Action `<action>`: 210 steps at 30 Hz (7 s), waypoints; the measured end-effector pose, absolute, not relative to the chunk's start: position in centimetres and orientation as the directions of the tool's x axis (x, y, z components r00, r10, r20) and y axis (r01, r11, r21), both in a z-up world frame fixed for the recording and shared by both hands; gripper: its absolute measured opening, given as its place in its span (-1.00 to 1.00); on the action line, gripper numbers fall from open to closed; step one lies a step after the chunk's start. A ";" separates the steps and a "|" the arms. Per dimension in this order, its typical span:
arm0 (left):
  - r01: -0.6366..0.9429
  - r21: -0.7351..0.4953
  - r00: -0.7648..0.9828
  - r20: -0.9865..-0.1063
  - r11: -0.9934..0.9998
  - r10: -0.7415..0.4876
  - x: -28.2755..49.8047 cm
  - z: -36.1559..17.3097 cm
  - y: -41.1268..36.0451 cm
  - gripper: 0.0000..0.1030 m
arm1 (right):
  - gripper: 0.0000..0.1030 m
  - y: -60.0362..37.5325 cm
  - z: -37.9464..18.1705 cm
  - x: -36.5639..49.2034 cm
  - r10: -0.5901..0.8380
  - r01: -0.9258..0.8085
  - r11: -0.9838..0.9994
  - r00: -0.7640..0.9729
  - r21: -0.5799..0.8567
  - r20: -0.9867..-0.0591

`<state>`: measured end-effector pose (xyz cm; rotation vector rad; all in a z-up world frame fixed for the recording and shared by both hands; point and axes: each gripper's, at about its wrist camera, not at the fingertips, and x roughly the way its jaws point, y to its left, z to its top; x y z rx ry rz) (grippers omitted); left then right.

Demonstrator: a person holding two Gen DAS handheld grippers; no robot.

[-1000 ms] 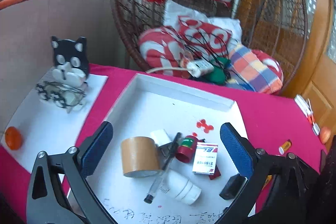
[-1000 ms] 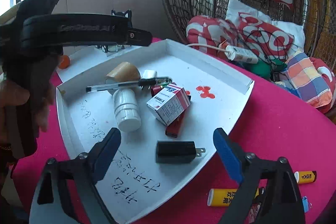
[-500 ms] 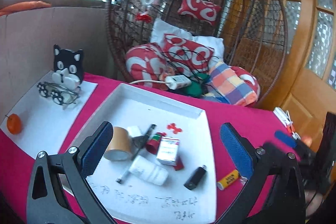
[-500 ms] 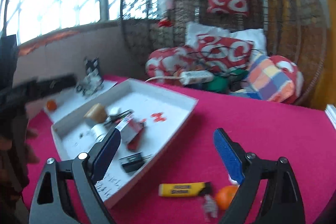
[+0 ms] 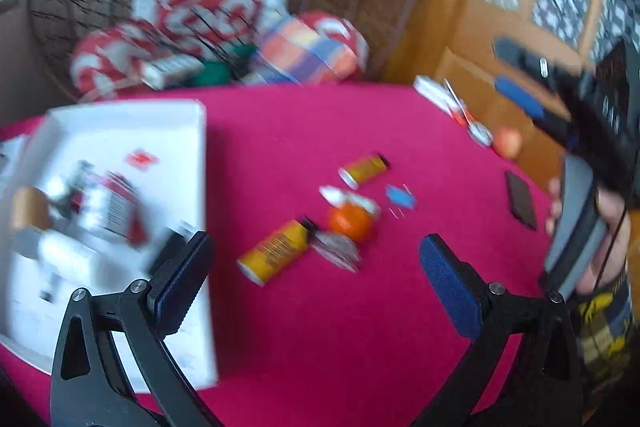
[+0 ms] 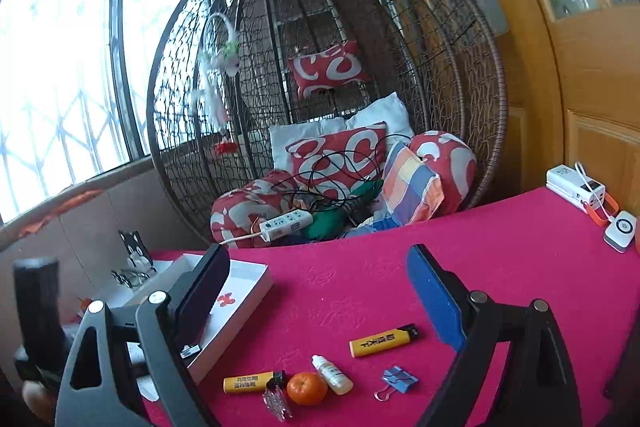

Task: Organize rigid objects
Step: 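Move the left gripper to the clear plastic clip while the right gripper approaches the blue binder clip, then grasp the clear clip with the left gripper while the right gripper grasps the blue binder clip, then carry the clear clip with the left gripper while the right gripper carries the binder clip to the tray, then open the left gripper over the tray while the right gripper releases the binder clip there, then move the left gripper to the yellow lighter while the right gripper approaches the other yellow lighter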

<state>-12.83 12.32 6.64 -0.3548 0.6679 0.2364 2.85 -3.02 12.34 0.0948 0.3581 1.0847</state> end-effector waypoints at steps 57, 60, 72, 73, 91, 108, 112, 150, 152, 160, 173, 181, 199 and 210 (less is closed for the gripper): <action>-0.209 -0.222 0.669 -0.743 0.952 -0.026 -9.7 1.3 11.1 -0.10 | 0.49 0.9 1.1 6.2 0.651 -0.910 0.413 0.264 0.041 -0.712; -0.210 -0.222 0.672 -0.740 0.952 -0.024 -9.9 1.5 10.9 -0.10 | 0.28 2.5 0.2 6.5 0.629 -0.918 0.395 0.249 0.028 -0.736; -0.225 -0.236 0.711 -0.703 0.945 -0.007 -10.8 3.0 11.4 -0.10 | -0.60 0.9 1.7 5.7 0.646 -0.916 0.401 0.279 0.005 -0.710; -0.225 -0.237 0.719 -0.695 0.945 -0.003 -10.9 3.3 11.4 -0.10 | -0.60 0.6 2.3 5.4 0.661 -0.914 0.405 0.289 0.005 -0.692; -0.416 -0.156 0.853 -0.410 0.896 0.324 -20.2 16.2 15.7 -0.10 | -0.60 -3.3 18.3 0.1 0.893 -0.926 0.375 0.374 -0.043 -0.250; -0.589 -0.174 0.798 -0.279 0.789 0.534 -29.1 19.9 19.5 -0.10 | -0.60 -0.9 21.8 -2.5 0.938 -0.952 0.301 0.307 -0.065 -0.159; -0.594 -0.177 0.795 -0.278 0.784 0.539 -29.4 19.9 19.8 -0.10 | -0.60 0.0 21.8 -3.0 0.944 -0.958 0.277 0.285 -0.069 -0.166; -0.666 -0.266 0.728 -0.436 0.697 0.529 -28.8 14.9 27.8 -0.10 | -0.60 14.1 17.1 -6.6 0.903 -0.996 0.065 0.087 -0.066 -0.421; -0.686 -0.246 0.700 -0.482 0.685 0.528 -27.1 13.9 29.3 -0.10 | -0.60 15.7 15.7 -6.7 0.883 -0.997 0.057 0.073 -0.048 -0.464; -0.734 -0.249 0.624 -0.614 0.631 0.483 -22.1 9.0 34.2 -0.10 | -0.60 21.8 9.4 -5.5 0.795 -0.990 0.115 0.040 0.086 -0.606; -0.816 -0.214 0.518 -0.681 0.536 0.517 -21.9 6.8 33.9 0.99 | 1.00 21.2 6.4 -3.7 0.797 -0.960 0.216 0.069 0.178 -0.599; -0.724 -0.176 0.609 -0.616 0.667 0.500 -20.8 8.7 29.7 0.99 | 1.00 13.7 11.7 -1.5 0.896 -0.940 0.277 0.178 0.199 -0.406; -0.189 -0.034 0.546 -0.834 0.981 0.076 -5.5 2.9 17.2 0.85 | 1.00 3.7 6.1 10.8 0.718 -0.781 0.582 0.361 0.228 -0.595; -0.136 -0.017 0.477 -0.877 0.990 0.050 -3.1 1.4 16.2 0.57 | 1.00 8.6 0.6 10.4 0.611 -0.853 0.517 0.306 0.075 -0.730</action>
